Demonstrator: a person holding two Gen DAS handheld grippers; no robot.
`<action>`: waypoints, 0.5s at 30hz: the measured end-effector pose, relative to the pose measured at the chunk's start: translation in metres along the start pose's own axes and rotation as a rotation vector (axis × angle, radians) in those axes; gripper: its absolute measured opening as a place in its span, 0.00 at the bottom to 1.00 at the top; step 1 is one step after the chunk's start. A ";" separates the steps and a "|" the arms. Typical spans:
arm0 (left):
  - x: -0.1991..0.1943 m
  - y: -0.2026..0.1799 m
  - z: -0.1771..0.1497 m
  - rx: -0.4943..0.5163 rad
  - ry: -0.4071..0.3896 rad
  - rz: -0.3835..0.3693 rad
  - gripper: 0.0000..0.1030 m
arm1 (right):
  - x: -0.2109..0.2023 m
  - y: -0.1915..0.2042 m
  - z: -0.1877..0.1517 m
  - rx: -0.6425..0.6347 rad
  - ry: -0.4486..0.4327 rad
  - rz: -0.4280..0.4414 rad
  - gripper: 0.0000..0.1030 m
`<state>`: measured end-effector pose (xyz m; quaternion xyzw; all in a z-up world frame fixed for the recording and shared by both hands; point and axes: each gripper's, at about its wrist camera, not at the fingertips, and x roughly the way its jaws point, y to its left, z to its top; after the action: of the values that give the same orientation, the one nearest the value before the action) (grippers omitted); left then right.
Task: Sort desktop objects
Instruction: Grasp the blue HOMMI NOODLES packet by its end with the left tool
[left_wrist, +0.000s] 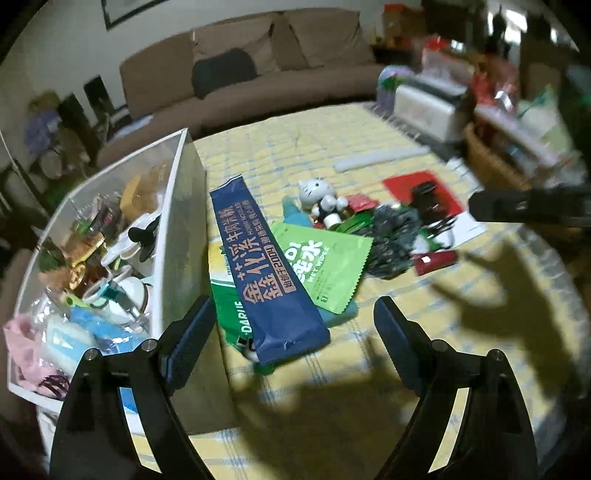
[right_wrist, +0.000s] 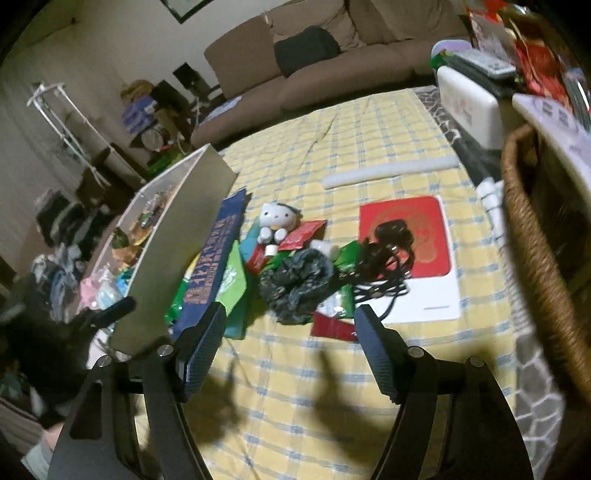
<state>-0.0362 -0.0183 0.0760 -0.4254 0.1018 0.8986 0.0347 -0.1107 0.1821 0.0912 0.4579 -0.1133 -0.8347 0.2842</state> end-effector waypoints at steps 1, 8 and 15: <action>0.007 -0.003 0.001 -0.005 0.013 0.022 0.83 | 0.001 0.001 -0.001 -0.003 0.002 0.003 0.72; 0.045 -0.007 0.007 -0.088 0.013 0.169 0.82 | -0.001 0.001 -0.008 -0.005 -0.004 0.044 0.72; 0.060 -0.014 0.004 -0.095 0.011 0.205 0.52 | -0.007 0.001 -0.009 -0.028 -0.003 0.059 0.72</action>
<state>-0.0751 -0.0055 0.0305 -0.4189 0.1024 0.8988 -0.0780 -0.0996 0.1856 0.0913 0.4491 -0.1155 -0.8281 0.3150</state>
